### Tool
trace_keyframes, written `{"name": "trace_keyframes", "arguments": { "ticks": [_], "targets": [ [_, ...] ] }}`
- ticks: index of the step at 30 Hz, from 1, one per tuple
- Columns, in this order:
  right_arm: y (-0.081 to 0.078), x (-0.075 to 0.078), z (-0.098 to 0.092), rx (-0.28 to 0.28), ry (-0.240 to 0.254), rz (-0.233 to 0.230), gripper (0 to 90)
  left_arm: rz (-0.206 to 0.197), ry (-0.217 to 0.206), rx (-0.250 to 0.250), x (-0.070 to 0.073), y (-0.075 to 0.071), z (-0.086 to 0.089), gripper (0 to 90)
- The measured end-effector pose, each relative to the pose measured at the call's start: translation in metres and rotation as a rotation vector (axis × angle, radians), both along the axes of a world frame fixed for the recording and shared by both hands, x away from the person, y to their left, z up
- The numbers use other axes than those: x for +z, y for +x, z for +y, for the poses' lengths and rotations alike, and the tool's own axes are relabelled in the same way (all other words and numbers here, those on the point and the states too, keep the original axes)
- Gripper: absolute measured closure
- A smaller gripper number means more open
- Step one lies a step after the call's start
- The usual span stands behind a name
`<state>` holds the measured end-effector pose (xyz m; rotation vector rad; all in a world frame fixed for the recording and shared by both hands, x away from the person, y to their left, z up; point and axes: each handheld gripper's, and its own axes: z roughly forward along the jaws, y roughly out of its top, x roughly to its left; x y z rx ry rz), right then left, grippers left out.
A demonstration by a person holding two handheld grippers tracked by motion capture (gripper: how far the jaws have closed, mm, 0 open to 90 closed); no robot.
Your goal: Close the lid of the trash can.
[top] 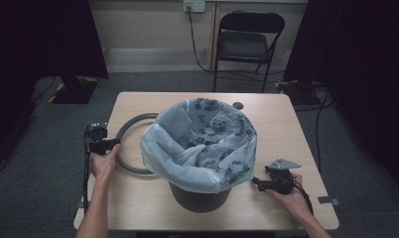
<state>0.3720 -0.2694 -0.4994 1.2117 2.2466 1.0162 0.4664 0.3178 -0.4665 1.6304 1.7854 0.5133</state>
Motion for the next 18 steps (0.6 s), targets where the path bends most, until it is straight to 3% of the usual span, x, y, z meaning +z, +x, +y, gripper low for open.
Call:
{"name": "trace_keyframes", "arguments": {
  "ticks": [10, 14, 18],
  "targets": [
    [0.0, 0.0, 0.0, -0.001, 0.0, 0.001, 26.7, -0.064, -0.081, 0.007, 0.012, 0.002, 0.008, 79.3],
    [0.0, 0.0, 0.0, -0.001, 0.0, 0.001, 26.7, -0.071, -0.083, 0.021, 0.016, 0.005, 0.009, 79.3],
    [0.0, 0.0, 0.0, -0.001, 0.0, 0.001, 26.7, -0.114, -0.094, 0.037, 0.028, 0.007, 0.008, 79.4]
  ]
}}
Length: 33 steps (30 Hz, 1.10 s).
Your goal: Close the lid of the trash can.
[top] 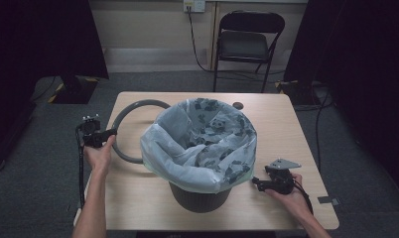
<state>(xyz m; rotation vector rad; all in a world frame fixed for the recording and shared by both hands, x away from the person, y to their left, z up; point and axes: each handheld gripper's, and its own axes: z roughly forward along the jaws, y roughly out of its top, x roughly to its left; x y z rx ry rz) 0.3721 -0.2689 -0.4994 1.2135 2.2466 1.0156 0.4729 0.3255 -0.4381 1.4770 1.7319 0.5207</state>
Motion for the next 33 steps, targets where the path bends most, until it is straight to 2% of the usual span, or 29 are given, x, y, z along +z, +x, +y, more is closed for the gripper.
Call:
{"name": "trace_keyframes", "arguments": {
  "ticks": [2, 6, 8, 9, 10, 13, 16, 22, 27, 31, 33],
  "targets": [
    [0.0, 0.0, 0.0, 0.001, 0.0, 0.0, 26.5, -0.018, 0.004, 0.001, 0.006, 0.001, 0.0, 79.3],
    [0.0, 0.0, 0.0, 0.001, 0.0, 0.0, 26.5, -0.062, -0.023, 0.014, 0.017, 0.002, 0.0, 79.4],
    [0.0, 0.0, 0.0, 0.001, 0.0, 0.0, 26.5, -0.079, -0.021, 0.028, 0.02, 0.002, 0.001, 79.4],
    [0.0, 0.0, 0.0, 0.0, 0.0, 0.001, 26.5, -0.095, -0.043, 0.033, 0.022, 0.002, 0.002, 79.4],
    [0.0, 0.0, 0.0, 0.0, 0.0, 0.0, 26.5, -0.104, -0.042, 0.043, 0.025, 0.002, 0.004, 79.4],
    [0.0, 0.0, 0.0, 0.001, 0.0, 0.0, 26.4, -0.132, -0.072, 0.063, 0.032, 0.003, 0.006, 79.4],
    [0.0, 0.0, 0.0, 0.002, 0.0, 0.001, 25.8, -0.15, -0.087, 0.065, 0.04, 0.005, 0.007, 79.4],
    [0.0, 0.0, 0.001, 0.002, -0.001, 0.0, 25.5, -0.176, -0.159, 0.06, 0.048, 0.009, 0.007, 79.4],
    [0.0, 0.0, 0.001, 0.004, -0.002, -0.001, 25.1, -0.205, -0.14, 0.043, 0.061, 0.01, 0.002, 79.4],
    [0.0, 0.0, 0.001, 0.004, -0.002, -0.001, 25.0, -0.235, -0.158, 0.022, 0.07, 0.011, -0.003, 79.4],
    [0.0, 0.0, 0.001, 0.004, -0.002, 0.001, 24.7, -0.241, -0.153, 0.016, 0.073, 0.013, -0.006, 79.4]
  ]
}}
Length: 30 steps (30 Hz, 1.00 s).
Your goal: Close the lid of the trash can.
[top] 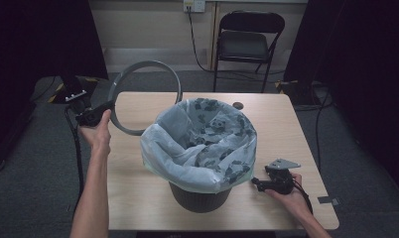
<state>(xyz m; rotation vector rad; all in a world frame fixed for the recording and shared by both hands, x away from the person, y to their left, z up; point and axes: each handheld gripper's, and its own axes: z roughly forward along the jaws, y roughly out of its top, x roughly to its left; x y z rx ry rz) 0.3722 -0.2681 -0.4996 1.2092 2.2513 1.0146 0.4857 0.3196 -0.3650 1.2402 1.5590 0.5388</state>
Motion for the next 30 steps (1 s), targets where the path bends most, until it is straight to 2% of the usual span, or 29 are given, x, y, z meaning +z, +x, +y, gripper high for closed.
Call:
{"name": "trace_keyframes", "arguments": {
  "ticks": [3, 4, 6, 7, 9, 11, 15, 18, 20, 25, 30],
  "targets": [
    [0.0, 0.0, 0.0, 0.001, 0.0, 0.002, 24.2, -0.006, 0.002, 0.002, 0.004, 0.004, -0.003, 79.4],
    [0.0, 0.0, 0.0, 0.001, 0.0, 0.002, 24.2, -0.007, -0.017, -0.005, 0.005, 0.006, -0.004, 79.4],
    [0.0, 0.0, 0.0, 0.001, 0.0, 0.002, 24.1, -0.015, -0.007, -0.001, 0.008, 0.007, -0.006, 79.4],
    [0.0, 0.0, 0.0, 0.001, 0.0, 0.003, 24.0, -0.026, -0.025, -0.014, 0.009, 0.008, -0.006, 79.4],
    [0.0, 0.0, 0.0, 0.002, -0.001, 0.003, 23.9, -0.038, -0.016, -0.01, 0.014, 0.007, -0.007, 79.3],
    [0.0, 0.0, 0.0, 0.003, -0.001, 0.002, 23.8, -0.052, -0.052, -0.019, 0.019, 0.007, -0.005, 79.4],
    [0.0, 0.0, 0.0, 0.002, 0.0, 0.003, 23.8, -0.072, -0.043, -0.023, 0.028, 0.005, -0.005, 79.3],
    [0.0, 0.0, 0.0, 0.003, -0.001, 0.002, 23.8, -0.089, -0.052, -0.028, 0.033, 0.006, -0.006, 79.4],
    [0.0, 0.0, 0.0, 0.002, 0.0, 0.003, 23.8, -0.102, -0.081, -0.039, 0.037, 0.006, -0.006, 79.4],
    [0.0, 0.0, 0.001, 0.004, 0.0, 0.006, 23.0, -0.134, -0.07, -0.071, 0.051, 0.005, -0.008, 79.3],
    [0.0, 0.0, 0.001, 0.003, 0.0, 0.007, 23.0, -0.162, -0.075, -0.082, 0.061, 0.002, -0.008, 79.3]
  ]
}}
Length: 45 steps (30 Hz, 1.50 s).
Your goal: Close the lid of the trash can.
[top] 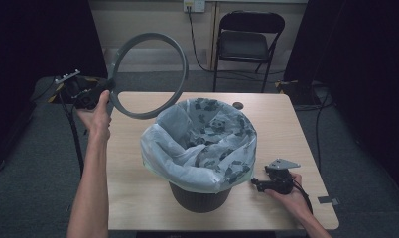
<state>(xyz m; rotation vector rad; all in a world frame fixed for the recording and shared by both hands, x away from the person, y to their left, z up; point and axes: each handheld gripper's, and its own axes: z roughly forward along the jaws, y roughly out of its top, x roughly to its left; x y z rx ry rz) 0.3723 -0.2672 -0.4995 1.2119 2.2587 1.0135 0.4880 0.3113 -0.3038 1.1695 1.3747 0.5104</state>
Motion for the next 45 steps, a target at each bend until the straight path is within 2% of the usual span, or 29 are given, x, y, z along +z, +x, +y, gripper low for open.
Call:
{"name": "trace_keyframes", "arguments": {
  "ticks": [4, 6, 8, 11, 13, 17, 18, 19, 20, 21, 24, 32, 34, 38, 40, 42, 45],
  "targets": [
    [0.0, 0.0, 0.0, 0.0, 0.0, 0.0, 23.0, -0.013, -0.019, -0.011, 0.009, -0.001, 0.003, 79.3],
    [0.0, 0.0, 0.0, 0.0, 0.001, 0.0, 23.0, -0.031, -0.028, -0.04, 0.014, -0.002, 0.004, 79.3],
    [0.0, 0.0, 0.0, -0.001, 0.002, 0.002, 22.9, -0.04, -0.004, -0.054, 0.018, -0.005, 0.002, 79.3],
    [0.001, 0.0, 0.0, 0.001, 0.004, 0.001, 22.2, -0.062, -0.022, -0.099, 0.021, -0.009, -0.002, 79.3],
    [0.002, 0.0, 0.0, 0.001, 0.01, 0.002, 22.4, -0.071, -0.051, -0.144, 0.021, -0.012, -0.003, 79.3],
    [0.004, 0.002, -0.002, -0.004, 0.025, 0.019, 25.0, -0.084, -0.042, -0.205, 0.022, -0.02, -0.01, 79.3],
    [0.006, 0.003, -0.002, -0.007, 0.03, 0.025, 25.0, -0.092, -0.034, -0.202, 0.023, -0.022, -0.013, 79.3],
    [0.006, 0.004, -0.002, -0.013, 0.035, 0.028, 25.0, -0.097, -0.022, -0.22, 0.024, -0.024, -0.014, 79.3],
    [0.007, 0.006, -0.002, -0.019, 0.034, 0.017, 25.0, -0.102, -0.034, -0.227, 0.025, -0.026, -0.017, 79.3],
    [0.008, 0.008, -0.003, -0.023, 0.037, 0.01, 25.1, -0.104, -0.01, -0.237, 0.027, -0.028, -0.02, 79.3],
    [0.012, 0.018, -0.003, -0.047, 0.066, -0.02, 24.3, -0.117, -0.018, -0.275, 0.03, -0.033, -0.025, 79.3],
    [0.023, 0.046, 0.001, -0.059, 0.127, -0.071, 22.5, -0.133, 0.022, -0.341, 0.032, -0.045, -0.044, 79.2],
    [0.025, 0.054, 0.002, -0.059, 0.147, -0.089, 23.0, -0.141, 0.009, -0.372, 0.033, -0.049, -0.047, 79.3],
    [0.032, 0.081, 0.001, -0.06, 0.191, -0.148, 23.8, -0.151, 0.025, -0.399, 0.036, -0.057, -0.054, 79.2],
    [0.035, 0.1, 0.0, -0.062, 0.223, -0.189, 23.8, -0.141, 0.049, -0.415, 0.036, -0.06, -0.058, 79.2],
    [0.037, 0.116, 0.002, -0.064, 0.228, -0.225, 24.2, -0.137, 0.059, -0.427, 0.036, -0.062, -0.062, 79.2],
    [0.04, 0.136, 0.006, -0.054, 0.241, -0.256, 24.5, -0.119, 0.068, -0.448, 0.034, -0.064, -0.069, 79.2]
  ]
}}
